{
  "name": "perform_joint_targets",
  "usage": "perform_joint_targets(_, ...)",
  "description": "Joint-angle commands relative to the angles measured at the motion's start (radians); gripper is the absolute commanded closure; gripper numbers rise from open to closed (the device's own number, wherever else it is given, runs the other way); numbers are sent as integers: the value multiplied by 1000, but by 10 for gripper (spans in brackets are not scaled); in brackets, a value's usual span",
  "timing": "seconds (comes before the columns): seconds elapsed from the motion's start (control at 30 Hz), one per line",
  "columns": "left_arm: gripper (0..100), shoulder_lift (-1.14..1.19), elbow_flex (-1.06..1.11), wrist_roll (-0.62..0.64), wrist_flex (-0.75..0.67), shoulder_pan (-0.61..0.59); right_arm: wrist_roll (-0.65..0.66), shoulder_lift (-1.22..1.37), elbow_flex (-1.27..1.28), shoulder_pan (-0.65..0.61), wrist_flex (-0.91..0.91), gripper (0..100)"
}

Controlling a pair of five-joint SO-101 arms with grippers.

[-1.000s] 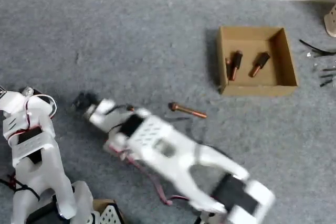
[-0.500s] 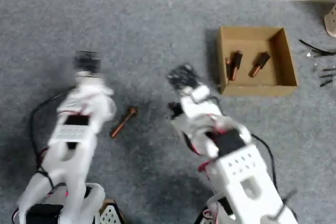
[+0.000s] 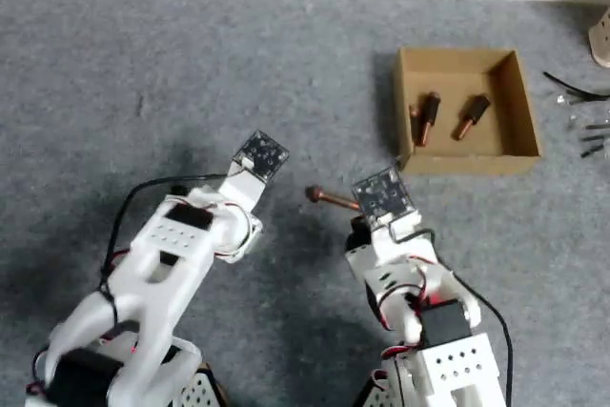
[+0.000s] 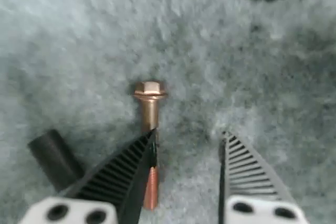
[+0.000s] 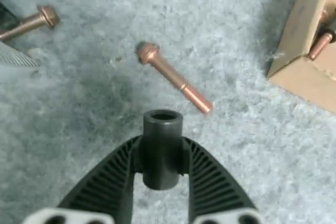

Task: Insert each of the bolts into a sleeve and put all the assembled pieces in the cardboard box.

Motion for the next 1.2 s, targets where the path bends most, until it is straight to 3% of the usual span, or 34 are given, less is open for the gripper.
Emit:
perform_joint_targets(0.0,811,127,-116,-8,-37,-62,9,-35,1,13,-38,995)
perform_joint_targets(0.17,811,280,-231,-6,-25,-114,8,-35,5,10,-38,995)
perform_joint_targets(0.47,812,312,-286,-11,61,-125,14,-35,101,10,-147,995)
perform_joint_targets(0.67,812,102,-162,-11,55,-136,14,-35,110,12,-156,995)
perform_joint_targets(0.87,812,-148,-10,34,-55,-219,14,-35,116,10,-157,995)
perform_joint_targets(1.17,812,-5,-71,54,-60,-260,14,-35,117,10,-159,995)
